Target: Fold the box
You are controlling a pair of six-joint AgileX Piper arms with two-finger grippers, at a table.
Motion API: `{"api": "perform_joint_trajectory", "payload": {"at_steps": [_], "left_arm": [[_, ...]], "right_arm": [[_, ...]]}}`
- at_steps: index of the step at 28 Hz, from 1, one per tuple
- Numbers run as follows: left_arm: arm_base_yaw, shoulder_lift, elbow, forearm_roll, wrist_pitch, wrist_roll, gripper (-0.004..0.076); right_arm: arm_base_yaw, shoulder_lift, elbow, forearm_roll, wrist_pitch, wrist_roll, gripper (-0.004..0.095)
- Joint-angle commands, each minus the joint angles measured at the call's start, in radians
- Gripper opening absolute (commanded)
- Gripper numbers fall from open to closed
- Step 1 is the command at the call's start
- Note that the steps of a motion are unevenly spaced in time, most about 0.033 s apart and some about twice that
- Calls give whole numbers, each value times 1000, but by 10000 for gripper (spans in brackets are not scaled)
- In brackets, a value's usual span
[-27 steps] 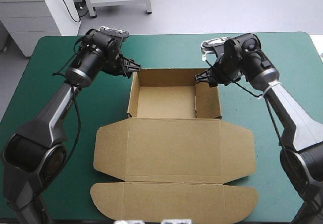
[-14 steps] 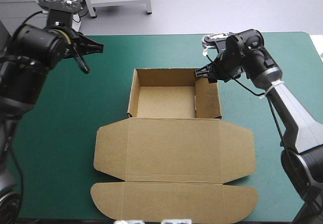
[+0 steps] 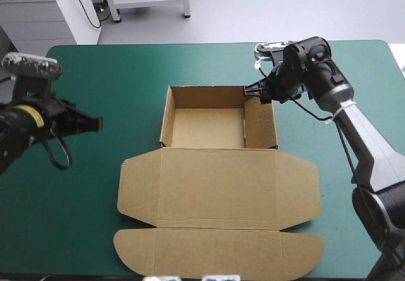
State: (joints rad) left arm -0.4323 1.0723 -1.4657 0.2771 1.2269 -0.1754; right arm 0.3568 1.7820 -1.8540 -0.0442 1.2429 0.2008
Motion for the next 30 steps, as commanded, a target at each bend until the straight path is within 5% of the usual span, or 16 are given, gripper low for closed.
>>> {"api": "perform_joint_trajectory", "payload": {"at_steps": [1,14,30], "left_arm": [[-6,-126,167,-33,-125,-2,-8],[-6,-502,752,-256,-275,126,-8],[-6,-640,944,-256,-264,126,-8]], "right_arm": [[0,-54,-31,6,8,-3,458],[0,-52,-19,35,8,-3,457],[0,57,51,30,8,-3,457]]}}
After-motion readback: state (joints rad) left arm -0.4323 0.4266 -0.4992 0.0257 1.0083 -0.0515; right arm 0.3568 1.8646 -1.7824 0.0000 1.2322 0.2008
